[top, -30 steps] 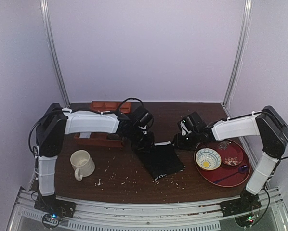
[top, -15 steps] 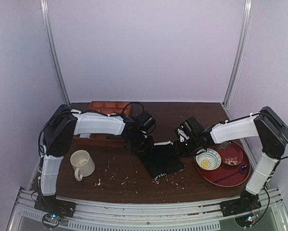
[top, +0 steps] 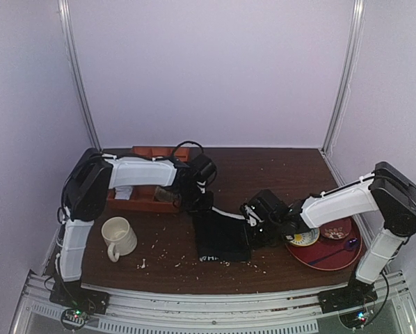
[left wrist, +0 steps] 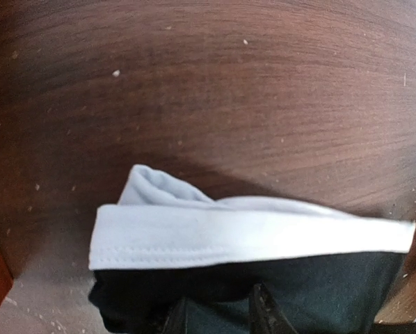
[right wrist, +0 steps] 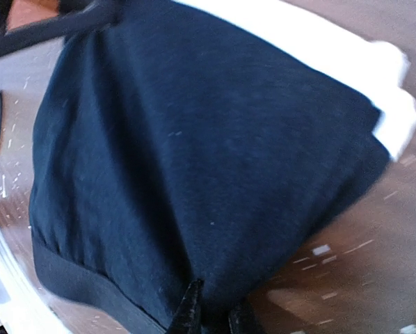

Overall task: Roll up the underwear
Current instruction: Rotate the underwear at the center of the board, then pick up the underwear from the center of the board.

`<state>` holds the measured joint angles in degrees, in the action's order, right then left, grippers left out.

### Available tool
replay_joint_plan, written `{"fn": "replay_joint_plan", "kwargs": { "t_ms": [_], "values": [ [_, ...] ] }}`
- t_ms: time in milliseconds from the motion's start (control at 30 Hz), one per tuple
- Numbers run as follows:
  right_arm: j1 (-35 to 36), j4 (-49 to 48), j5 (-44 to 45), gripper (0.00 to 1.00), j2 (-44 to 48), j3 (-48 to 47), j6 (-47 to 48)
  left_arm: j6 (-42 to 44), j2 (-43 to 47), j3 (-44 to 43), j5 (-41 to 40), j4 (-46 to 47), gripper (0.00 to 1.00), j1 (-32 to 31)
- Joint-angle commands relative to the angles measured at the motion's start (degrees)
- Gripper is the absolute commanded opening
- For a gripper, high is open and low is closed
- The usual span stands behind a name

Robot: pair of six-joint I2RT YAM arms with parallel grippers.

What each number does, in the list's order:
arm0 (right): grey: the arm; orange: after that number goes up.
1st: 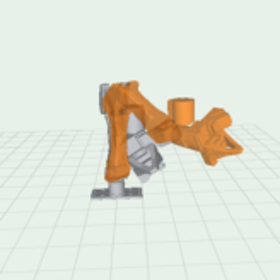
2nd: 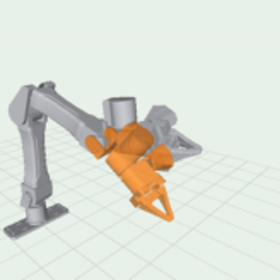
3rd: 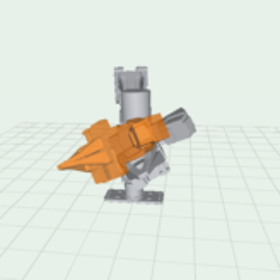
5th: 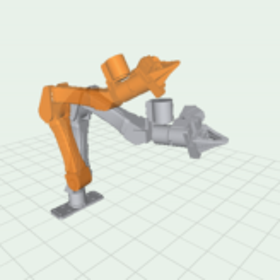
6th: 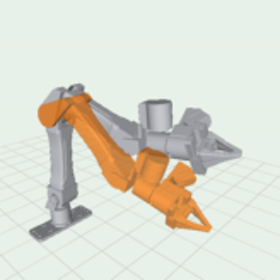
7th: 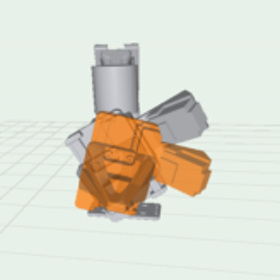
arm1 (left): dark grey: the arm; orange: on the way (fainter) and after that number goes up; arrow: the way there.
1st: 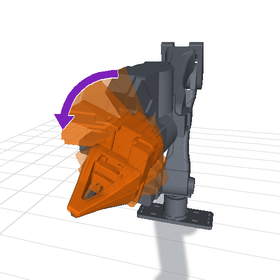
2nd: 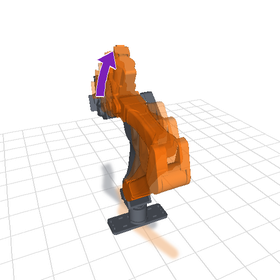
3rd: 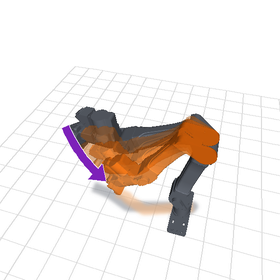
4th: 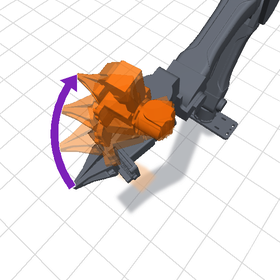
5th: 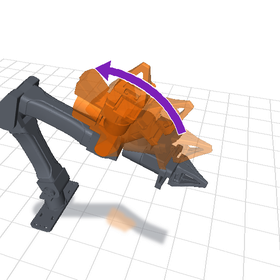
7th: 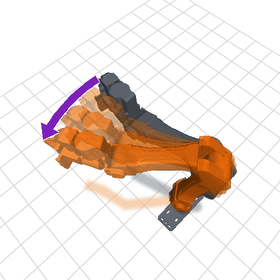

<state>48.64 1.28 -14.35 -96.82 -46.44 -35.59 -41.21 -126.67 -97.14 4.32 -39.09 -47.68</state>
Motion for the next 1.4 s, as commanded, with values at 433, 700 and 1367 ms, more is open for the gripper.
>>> {"fn": "replay_joint_plan", "kwargs": {
  "t_ms": [433,700,1367],
  "values": [
    [8.9,-0.4,8.7,0.29,3.2,1.3,-12.0,9.6,10.1,1.5,-2.2,-4.4,0.44,0.4],
    [7.7,5.8,13.3,0.41,11.0,1.5,-11.3,5.0,17.5,6.6,-6.4,-6.6,0.47,-6.2],
    [-4.9,-9.9,-1.2,0.48,6.9,9.3,-18.6,-3.2,17.7,9.2,-10.0,-7.7,0.47,-17.3]
  ]
}}
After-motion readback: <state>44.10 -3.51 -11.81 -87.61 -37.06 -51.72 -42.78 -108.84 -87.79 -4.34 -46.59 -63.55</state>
